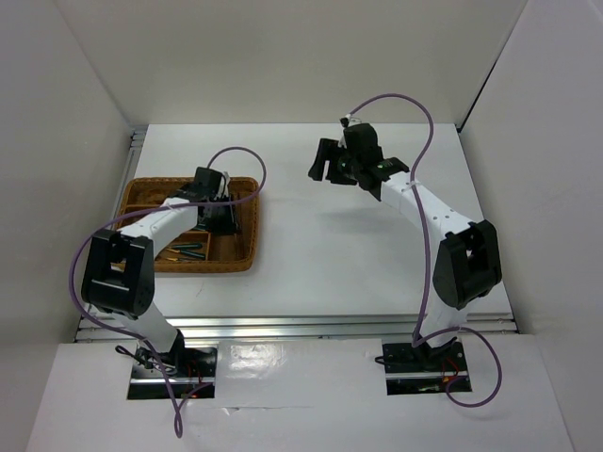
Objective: Sort the eating utensils into containers
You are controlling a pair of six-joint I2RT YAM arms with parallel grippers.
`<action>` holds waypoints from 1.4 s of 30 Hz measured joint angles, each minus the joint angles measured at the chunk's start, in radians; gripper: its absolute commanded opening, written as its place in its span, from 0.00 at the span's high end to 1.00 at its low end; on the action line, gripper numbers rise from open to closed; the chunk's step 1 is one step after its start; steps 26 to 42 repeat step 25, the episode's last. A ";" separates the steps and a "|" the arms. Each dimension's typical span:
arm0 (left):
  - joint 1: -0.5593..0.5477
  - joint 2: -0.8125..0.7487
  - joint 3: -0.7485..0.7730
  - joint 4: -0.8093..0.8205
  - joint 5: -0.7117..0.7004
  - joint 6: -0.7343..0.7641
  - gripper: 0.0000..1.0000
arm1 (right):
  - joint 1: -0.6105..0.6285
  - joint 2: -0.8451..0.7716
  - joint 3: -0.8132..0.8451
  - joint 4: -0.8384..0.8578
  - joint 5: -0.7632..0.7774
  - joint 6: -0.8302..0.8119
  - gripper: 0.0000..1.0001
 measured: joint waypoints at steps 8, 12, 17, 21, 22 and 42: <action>0.000 0.000 0.048 -0.031 -0.032 0.019 0.35 | 0.000 0.000 0.000 0.000 0.079 -0.020 0.21; 0.000 -0.037 0.088 -0.050 -0.053 0.031 0.30 | -0.004 -0.001 0.000 0.005 0.152 -0.033 0.21; 0.001 -0.184 0.092 -0.018 -0.042 0.077 0.29 | -0.007 -0.034 -0.016 0.016 0.280 -0.071 0.18; 0.001 -0.309 0.098 0.058 -0.024 0.122 0.28 | -0.008 -0.156 -0.114 0.060 0.364 -0.109 0.17; 0.001 -0.333 0.098 0.076 -0.023 0.129 0.28 | -0.008 -0.195 -0.139 0.075 0.381 -0.117 0.17; 0.001 -0.392 0.098 0.105 -0.025 0.151 0.28 | -0.008 -0.286 -0.188 0.111 0.414 -0.135 0.13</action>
